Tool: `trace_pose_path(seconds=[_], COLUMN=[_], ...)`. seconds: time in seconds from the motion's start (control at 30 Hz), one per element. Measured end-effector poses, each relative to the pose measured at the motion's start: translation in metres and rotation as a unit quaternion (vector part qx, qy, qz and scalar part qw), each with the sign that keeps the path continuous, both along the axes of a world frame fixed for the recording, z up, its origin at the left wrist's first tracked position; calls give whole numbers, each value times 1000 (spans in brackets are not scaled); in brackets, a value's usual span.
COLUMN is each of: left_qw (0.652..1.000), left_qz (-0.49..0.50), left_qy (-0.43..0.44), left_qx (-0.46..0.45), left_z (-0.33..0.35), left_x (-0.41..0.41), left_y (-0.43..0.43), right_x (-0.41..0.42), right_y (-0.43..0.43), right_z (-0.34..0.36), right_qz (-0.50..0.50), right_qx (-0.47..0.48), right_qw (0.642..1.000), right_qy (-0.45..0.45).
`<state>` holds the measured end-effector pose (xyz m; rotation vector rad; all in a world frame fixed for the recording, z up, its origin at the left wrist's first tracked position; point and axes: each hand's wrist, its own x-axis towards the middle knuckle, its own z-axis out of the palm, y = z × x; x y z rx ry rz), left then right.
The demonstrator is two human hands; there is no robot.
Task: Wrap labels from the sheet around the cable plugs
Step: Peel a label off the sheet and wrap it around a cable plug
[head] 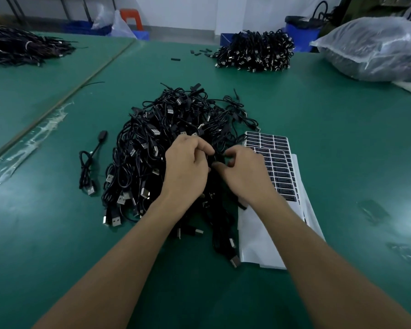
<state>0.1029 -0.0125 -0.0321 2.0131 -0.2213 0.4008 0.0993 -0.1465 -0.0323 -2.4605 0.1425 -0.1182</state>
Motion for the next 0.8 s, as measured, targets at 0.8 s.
trace_pose_path(seconds=[0.8], left_qw=[989], left_qz=[5], left_qy=[-30], left_qx=[-147], left_z=[2], left_x=[-10], left_y=[-2], right_x=[-14], right_y=[-26], right_z=[91], right_qz=[122], right_qx=[545], right_qw=[813], right_qy=[-165])
